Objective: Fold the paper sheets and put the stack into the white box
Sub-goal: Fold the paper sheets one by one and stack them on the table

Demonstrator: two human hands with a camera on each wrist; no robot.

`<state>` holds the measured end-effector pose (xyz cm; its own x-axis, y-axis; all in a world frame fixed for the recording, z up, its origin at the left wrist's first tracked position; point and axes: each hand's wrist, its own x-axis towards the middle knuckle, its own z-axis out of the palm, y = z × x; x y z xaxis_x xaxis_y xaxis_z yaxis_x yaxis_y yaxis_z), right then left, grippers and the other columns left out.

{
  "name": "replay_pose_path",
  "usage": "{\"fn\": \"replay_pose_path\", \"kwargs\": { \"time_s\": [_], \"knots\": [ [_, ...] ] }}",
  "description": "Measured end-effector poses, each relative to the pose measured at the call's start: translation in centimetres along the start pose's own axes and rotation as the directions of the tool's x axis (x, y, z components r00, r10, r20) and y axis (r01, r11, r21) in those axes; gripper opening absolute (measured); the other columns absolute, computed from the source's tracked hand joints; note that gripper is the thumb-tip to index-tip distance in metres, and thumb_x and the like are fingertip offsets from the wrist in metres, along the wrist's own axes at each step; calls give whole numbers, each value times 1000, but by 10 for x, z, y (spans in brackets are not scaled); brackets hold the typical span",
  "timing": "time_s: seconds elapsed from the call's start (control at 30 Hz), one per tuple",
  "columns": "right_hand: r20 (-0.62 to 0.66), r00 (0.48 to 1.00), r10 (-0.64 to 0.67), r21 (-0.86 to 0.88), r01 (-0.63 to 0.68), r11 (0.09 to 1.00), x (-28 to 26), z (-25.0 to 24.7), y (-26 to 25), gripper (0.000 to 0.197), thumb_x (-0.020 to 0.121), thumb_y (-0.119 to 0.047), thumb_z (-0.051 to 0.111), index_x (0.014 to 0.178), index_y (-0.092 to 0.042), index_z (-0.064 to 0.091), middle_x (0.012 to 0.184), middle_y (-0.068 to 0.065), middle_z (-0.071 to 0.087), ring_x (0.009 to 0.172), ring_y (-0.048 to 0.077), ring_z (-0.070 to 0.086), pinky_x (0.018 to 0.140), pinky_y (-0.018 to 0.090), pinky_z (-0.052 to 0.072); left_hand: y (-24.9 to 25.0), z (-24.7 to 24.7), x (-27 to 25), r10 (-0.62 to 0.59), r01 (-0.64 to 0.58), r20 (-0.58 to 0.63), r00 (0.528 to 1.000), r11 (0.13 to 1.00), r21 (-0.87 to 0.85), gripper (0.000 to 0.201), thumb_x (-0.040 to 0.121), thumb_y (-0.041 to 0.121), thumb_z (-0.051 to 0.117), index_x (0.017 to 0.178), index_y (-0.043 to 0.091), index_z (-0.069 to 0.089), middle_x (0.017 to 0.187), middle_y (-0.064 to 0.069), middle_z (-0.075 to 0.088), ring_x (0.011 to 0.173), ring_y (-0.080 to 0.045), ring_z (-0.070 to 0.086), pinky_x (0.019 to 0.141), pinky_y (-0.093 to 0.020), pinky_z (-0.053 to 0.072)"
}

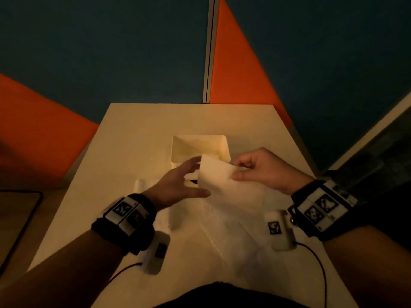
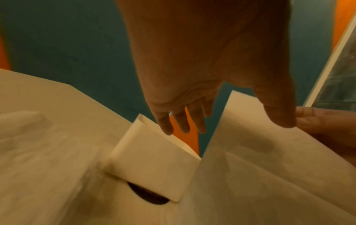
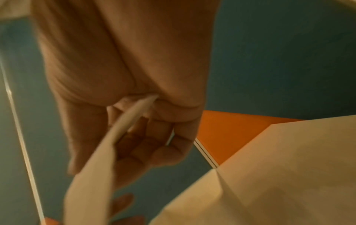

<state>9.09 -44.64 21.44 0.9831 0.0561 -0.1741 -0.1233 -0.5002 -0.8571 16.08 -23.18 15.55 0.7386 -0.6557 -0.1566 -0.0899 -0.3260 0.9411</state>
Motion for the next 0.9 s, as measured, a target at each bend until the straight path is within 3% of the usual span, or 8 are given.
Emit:
{"fn": "replay_pose_path", "kwargs": {
  "time_s": [0.07,0.2,0.27,0.4,0.5,0.63,0.77,0.9],
  "knots": [
    [32,999,-25,51,23,998,1,-3,-10,15,80,0,68,95,-2,69,82,2,70,72,3,63,67,13,51,8,2,2,15,-7,68,998,992,-125,71,66,20,83,123,43,47,121,14,61,110,1,56,84,-11,48],
    [19,999,-48,130,45,990,2,-12,-17,12,81,1,66,89,-7,68,72,-6,70,69,2,64,62,13,50,17,4,-1,-35,65,102,994,946,-318,29,73,14,74,101,21,69,98,4,73,90,-10,68,77,-24,55],
    [-41,998,-51,198,58,978,3,-14,-17,12,81,2,64,86,-8,67,71,-7,70,68,2,65,61,14,50,19,7,-2,-58,71,48,997,927,-368,13,79,13,67,90,14,72,88,-1,74,80,-14,69,72,-26,57],
    [-247,967,70,429,44,902,4,-12,-7,11,86,-8,61,93,-15,67,87,-2,71,81,11,68,71,27,57,21,11,-2,-89,20,-123,988,879,-476,11,81,18,65,78,8,69,72,-5,70,61,-17,64,63,-29,55],
    [-237,960,151,558,7,829,1,-4,3,21,84,-14,61,105,-13,65,99,5,69,90,20,66,77,36,55,25,14,-1,-111,-32,-222,969,833,-553,13,86,17,62,77,8,64,66,-4,66,54,-15,60,54,-26,52],
    [-163,976,144,585,-22,811,-4,12,16,32,68,-12,66,101,-13,66,96,4,71,87,18,68,73,32,58,27,17,1,-116,-57,-255,960,811,-583,11,87,16,61,81,7,64,66,-4,66,54,-15,60,53,-25,52],
    [-217,965,149,627,20,779,-3,16,24,23,84,5,56,100,-8,66,95,7,72,86,18,68,75,32,57,22,14,1,-82,-48,-204,975,826,-562,10,87,13,60,88,6,66,76,-5,70,65,-18,65,62,-30,56],
    [-217,968,125,645,46,763,-6,12,27,25,86,7,52,97,-10,67,89,2,73,81,14,69,73,28,57,16,-1,-3,-66,26,-48,997,813,-582,23,86,2,55,89,13,75,89,-3,73,82,-18,69,72,-29,58]
  ]
}}
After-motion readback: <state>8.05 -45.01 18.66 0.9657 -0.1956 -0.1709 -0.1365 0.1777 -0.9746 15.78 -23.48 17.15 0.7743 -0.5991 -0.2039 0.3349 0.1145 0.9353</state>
